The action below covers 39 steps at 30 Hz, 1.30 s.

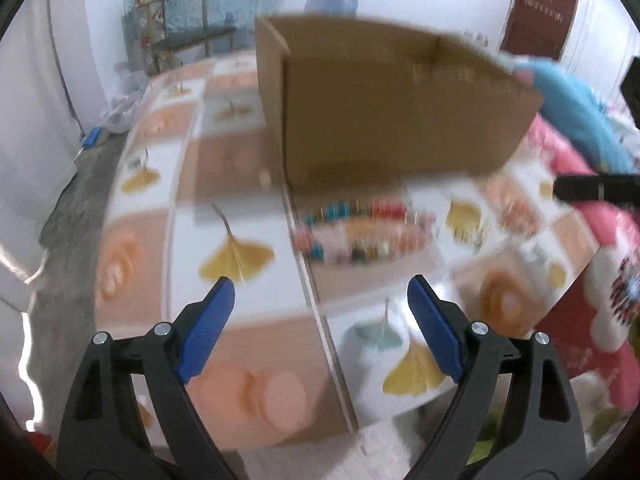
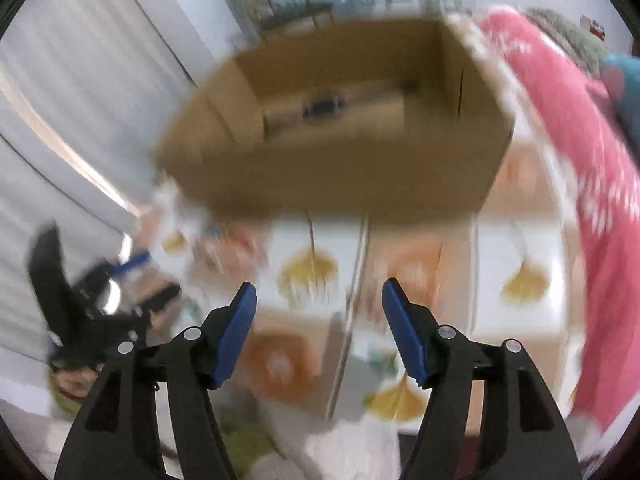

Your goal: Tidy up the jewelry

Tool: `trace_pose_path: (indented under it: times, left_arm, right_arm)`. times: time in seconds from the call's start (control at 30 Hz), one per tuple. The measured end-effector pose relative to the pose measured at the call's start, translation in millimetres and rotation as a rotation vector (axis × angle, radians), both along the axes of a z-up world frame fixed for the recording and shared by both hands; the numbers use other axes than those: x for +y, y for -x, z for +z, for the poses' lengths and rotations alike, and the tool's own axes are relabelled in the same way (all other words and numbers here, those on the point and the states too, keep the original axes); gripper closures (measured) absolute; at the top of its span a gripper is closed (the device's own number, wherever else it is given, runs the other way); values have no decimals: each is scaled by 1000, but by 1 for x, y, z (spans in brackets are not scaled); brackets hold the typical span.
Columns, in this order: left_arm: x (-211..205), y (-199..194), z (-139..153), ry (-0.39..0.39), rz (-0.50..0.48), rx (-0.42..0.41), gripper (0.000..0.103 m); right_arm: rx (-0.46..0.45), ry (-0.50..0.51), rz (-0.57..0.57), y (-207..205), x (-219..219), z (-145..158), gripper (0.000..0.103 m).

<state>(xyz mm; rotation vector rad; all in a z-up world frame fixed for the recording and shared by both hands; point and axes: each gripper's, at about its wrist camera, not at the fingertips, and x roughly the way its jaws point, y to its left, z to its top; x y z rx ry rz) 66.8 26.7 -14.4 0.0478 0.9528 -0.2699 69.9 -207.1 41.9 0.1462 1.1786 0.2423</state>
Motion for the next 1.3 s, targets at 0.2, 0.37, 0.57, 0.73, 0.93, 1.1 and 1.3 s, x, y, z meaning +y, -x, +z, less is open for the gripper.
trace_pose_path:
  times: [0.2,0.37,0.57,0.73,0.93,1.1,1.3]
  left_arm:
    - [-8,8,-20,-80,5,11,13]
    - [-6,8,-22,-72,39,23,8]
    - [-7,11,-21,-72,64,14,8]
    - [-9,7,-19,-86,76,47,7]
    - [-9,5,-19,-84,73,62,7]
    - [-8,5,-19,-82,69,64,7]
    - [-8,7,-20,-79,66,53,7]
  right_arm:
    - [25,131,-5,33,28,-49,39]
    - [-45,213,14,41,36,-53,30]
    - [-64,225,25,44,35,-54,17]
    - [-57,225,27,44,32,-57,7]
    - [-61,226,23,45,32,-58,7]
    - [-60,225,23,45,32,-58,7]
    - [-60,227,28,44,34,-60,7]
